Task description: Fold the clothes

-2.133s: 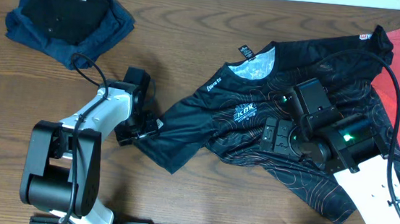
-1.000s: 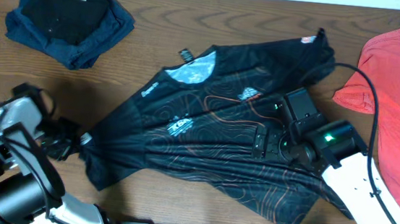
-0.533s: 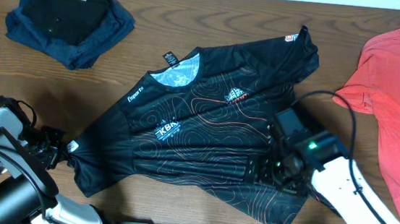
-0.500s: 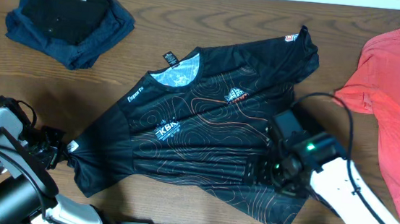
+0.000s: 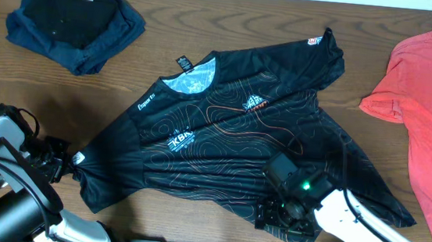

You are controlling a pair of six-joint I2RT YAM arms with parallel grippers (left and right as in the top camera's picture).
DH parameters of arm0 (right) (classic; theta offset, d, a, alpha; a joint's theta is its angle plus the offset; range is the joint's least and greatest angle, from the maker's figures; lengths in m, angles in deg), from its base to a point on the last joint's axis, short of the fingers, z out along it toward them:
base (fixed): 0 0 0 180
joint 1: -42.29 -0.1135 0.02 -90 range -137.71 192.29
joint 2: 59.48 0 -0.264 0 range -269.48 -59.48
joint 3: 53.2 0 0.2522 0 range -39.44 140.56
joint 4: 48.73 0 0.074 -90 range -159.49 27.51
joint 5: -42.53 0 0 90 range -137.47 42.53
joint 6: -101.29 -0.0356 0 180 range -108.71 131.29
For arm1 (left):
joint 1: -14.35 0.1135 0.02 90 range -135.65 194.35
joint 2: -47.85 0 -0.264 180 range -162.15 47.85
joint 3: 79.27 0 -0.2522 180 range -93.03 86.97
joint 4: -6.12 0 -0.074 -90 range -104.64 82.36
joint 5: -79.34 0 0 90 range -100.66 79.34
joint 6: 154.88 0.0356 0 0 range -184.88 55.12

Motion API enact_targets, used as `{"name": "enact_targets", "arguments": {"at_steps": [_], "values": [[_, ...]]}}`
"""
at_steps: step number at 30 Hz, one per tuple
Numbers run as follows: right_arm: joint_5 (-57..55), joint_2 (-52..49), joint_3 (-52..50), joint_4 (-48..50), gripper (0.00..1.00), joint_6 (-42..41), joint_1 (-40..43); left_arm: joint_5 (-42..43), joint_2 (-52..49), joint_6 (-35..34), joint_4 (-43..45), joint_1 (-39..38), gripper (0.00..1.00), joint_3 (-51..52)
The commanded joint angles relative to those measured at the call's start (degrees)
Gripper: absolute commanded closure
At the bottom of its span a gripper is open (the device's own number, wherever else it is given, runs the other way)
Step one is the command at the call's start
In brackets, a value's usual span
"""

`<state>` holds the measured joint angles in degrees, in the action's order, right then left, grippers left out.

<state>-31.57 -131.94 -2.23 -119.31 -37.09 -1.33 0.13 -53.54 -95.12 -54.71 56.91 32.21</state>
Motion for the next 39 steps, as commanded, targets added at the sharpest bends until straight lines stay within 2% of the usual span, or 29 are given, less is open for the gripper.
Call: {"name": "enact_targets", "arguments": {"at_steps": [1, 7, 15, 29, 30, 33, 34, 37, 39], "values": [[-0.46, 0.13, -3.3, 2.8, 0.16, -2.38, -1.09, 0.35, -1.6, -0.72, 0.2, 0.0, 0.94, 0.48], [-0.04, 0.13, -7.23, 6.91, 0.16, -2.43, -1.09, 0.37, -1.6, -0.72, 0.17, 0.0, 0.94, 0.48], [-0.24, 0.0, -8.61, 10.29, 0.16, -7.56, -1.09, 0.61, -1.6, -0.7, 0.13, 0.0, 0.94, 0.48], [-0.68, -4.76, -9.68, 14.32, 0.16, -8.68, -1.09, 0.61, -1.6, -0.7, 0.0, 0.0, 0.94, 0.48], [-0.66, -5.2, -9.68, 14.4, 0.17, -8.87, -1.09, 0.59, -1.6, -0.68, 0.0, 0.0, 0.94, 0.48], [-0.22, -6.69, -9.68, 14.43, 0.4, -9.9, -1.09, 0.61, -1.6, -0.48, 0.0, 0.0, 0.94, 0.48], [-0.15, -6.99, -9.68, 14.43, 0.43, -9.9, -1.09, 0.61, -1.6, -0.48, 0.0, 0.0, 0.94, 0.48], [0.5, -7.04, -9.68, 14.21, 0.44, -9.9, -1.09, 0.61, -1.6, -0.5, -0.02, 0.0, 0.94, 0.48], [0.9, -7.04, -9.68, 13.92, 0.51, -9.9, -1.09, 0.61, -1.6, -0.5, 0.0, 0.0, 0.94, 0.48]]}}
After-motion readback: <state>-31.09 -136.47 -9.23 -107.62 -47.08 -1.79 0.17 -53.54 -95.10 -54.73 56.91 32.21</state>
